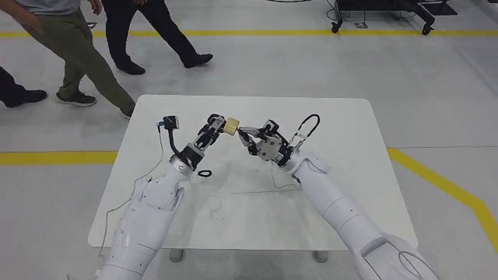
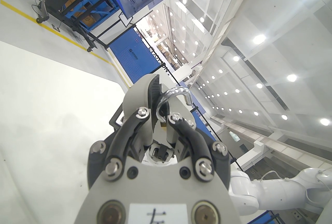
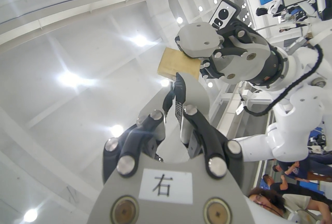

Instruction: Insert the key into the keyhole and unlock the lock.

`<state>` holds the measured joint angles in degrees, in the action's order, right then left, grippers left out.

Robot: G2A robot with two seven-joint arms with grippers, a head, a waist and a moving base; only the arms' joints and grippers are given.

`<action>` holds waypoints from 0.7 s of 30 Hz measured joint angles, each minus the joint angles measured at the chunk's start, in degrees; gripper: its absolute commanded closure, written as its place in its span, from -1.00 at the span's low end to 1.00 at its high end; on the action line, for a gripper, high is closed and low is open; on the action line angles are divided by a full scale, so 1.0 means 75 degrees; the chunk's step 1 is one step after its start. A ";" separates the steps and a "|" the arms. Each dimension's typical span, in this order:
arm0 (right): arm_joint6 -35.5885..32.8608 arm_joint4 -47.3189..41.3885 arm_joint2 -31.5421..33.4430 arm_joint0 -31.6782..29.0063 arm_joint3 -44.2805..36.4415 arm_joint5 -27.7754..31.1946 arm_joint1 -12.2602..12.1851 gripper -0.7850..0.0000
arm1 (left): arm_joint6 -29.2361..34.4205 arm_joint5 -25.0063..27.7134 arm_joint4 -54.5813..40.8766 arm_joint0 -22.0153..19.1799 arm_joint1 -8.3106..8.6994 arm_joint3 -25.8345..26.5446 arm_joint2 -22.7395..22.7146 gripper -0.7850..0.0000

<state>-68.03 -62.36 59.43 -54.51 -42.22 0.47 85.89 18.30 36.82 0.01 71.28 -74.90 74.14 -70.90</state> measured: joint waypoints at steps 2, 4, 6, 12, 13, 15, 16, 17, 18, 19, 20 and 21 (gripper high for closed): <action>0.0013 0.0206 0.0134 0.0026 -0.0062 0.0289 -0.0064 -1.00 | -0.0075 -0.0139 0.0005 -0.0019 0.0002 -0.0021 -0.0036 1.00; -0.0047 0.0429 0.0388 0.0015 -0.0181 0.0591 -0.0179 -1.00 | -0.0183 -0.0295 0.0085 -0.0040 0.0006 -0.0032 -0.0079 1.00; 0.0069 0.0638 0.0660 -0.0058 -0.0326 0.0857 -0.0298 -1.00 | -0.0227 -0.0425 0.0210 -0.0053 0.0010 -0.0035 -0.0090 1.00; 0.1018 0.1925 0.1967 -0.0708 -0.1677 0.1963 -0.0840 -1.00 | 0.0313 -0.1294 0.1522 -0.0265 0.0034 -0.0199 0.0275 1.00; 0.1191 0.2110 0.2241 -0.0890 -0.2013 0.2117 -0.0932 -1.00 | 0.0382 -0.1378 0.1818 -0.0301 0.0036 -0.0213 0.0368 1.00; 0.1556 0.2532 0.2803 -0.1345 -0.2852 0.2356 -0.1084 -1.00 | 0.0494 -0.1530 0.2395 -0.0342 0.0025 -0.0250 0.0608 1.00; 0.1594 0.2582 0.2900 -0.1436 -0.3087 0.2369 -0.1098 -1.00 | 0.0525 -0.1591 0.2601 -0.0369 0.0020 -0.0271 0.0695 1.00; 0.1586 0.2579 0.2893 -0.1421 -0.3170 0.2364 -0.1097 -1.00 | 0.0533 -0.1663 0.2798 -0.0391 0.0014 -0.0302 0.0777 1.00; 0.1564 0.2559 0.2843 -0.1359 -0.3056 0.2354 -0.1090 -1.00 | 0.0579 -0.1776 0.3003 -0.0419 0.0003 -0.0358 0.0888 1.00; 0.1556 0.2549 0.2822 -0.1337 -0.2934 0.2349 -0.1089 -1.00 | 0.0622 -0.1865 0.3122 -0.0454 -0.0007 -0.0400 0.0964 1.00; 0.1553 0.2545 0.2814 -0.1328 -0.2865 0.2348 -0.1089 -1.00 | 0.0646 -0.1951 0.3240 -0.0493 -0.0016 -0.0440 0.1031 0.73; 0.1553 0.2544 0.2813 -0.1325 -0.2841 0.2348 -0.1088 -1.00 | 0.0653 -0.2050 0.3393 -0.0539 -0.0026 -0.0488 0.1110 0.13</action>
<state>-56.39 -43.28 80.52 -64.45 -63.52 18.07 77.73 23.19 21.44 25.46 67.23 -75.10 70.48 -62.57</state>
